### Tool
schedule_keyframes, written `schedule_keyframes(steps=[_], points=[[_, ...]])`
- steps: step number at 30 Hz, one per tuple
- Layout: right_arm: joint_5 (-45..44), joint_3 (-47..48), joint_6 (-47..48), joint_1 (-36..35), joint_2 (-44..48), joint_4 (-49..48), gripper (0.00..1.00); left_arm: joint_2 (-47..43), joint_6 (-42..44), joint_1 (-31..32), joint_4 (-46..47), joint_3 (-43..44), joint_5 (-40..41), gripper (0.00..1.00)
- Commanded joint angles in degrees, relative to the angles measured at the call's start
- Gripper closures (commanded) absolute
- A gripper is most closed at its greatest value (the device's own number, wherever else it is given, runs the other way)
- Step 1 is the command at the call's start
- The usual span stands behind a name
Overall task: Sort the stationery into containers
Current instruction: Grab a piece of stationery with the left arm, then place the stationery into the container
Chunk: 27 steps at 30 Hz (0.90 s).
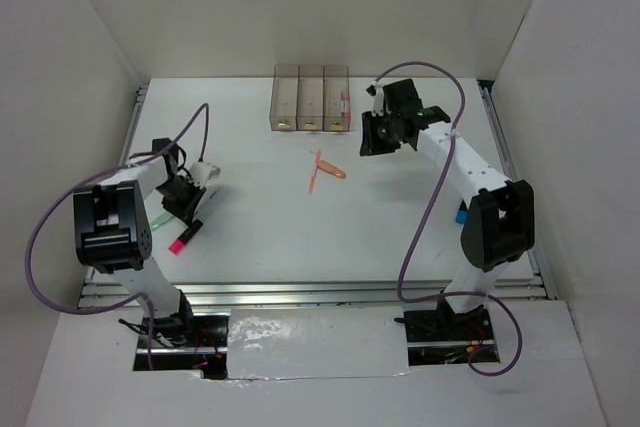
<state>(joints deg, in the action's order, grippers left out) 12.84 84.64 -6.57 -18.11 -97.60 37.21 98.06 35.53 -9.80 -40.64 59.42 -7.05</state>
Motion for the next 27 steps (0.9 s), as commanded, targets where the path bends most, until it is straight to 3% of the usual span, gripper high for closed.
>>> schedule_keyframes(steps=[1, 8, 11, 14, 19, 23, 24, 27], points=[[0.43, -0.27, -0.55, 0.53, 2.24, -0.56, 0.68, 1.69, -5.28, 1.45, 1.27, 4.98, -4.98, 0.99], [-1.32, -0.79, -0.73, 0.79, 2.68, -0.91, 0.68, -1.02, -11.61, 6.98, 1.97, 12.91, -8.50, 1.00], [-1.77, -1.14, -0.90, 1.67, 2.77, -1.00, 0.68, -1.47, -16.27, 12.51, 1.71, 17.82, -9.65, 1.00], [-1.59, -1.14, -0.90, 3.34, 2.59, -0.91, 0.68, 0.72, -25.21, 17.96, 1.88, 25.64, -11.14, 1.00], [-2.03, -1.58, -0.90, 7.12, 2.85, -0.74, 0.68, 12.66, -32.80, 26.49, -0.40, 48.57, -14.13, 1.00], [-2.21, -3.34, -0.90, 9.23, 3.82, -1.18, 0.68, 20.93, -42.70, 32.90, 2.92, 62.11, -4.67, 1.00], [-2.03, -3.69, -0.99, 9.49, 4.08, -1.09, 0.68, 23.20, -45.00, 35.01, 4.16, 64.92, 2.06, 1.00], [-2.29, -4.40, -0.90, 10.37, 4.18, -1.09, 0.69, 26.64, -49.14, 37.75, 11.16, 67.58, 6.77, 1.00]])
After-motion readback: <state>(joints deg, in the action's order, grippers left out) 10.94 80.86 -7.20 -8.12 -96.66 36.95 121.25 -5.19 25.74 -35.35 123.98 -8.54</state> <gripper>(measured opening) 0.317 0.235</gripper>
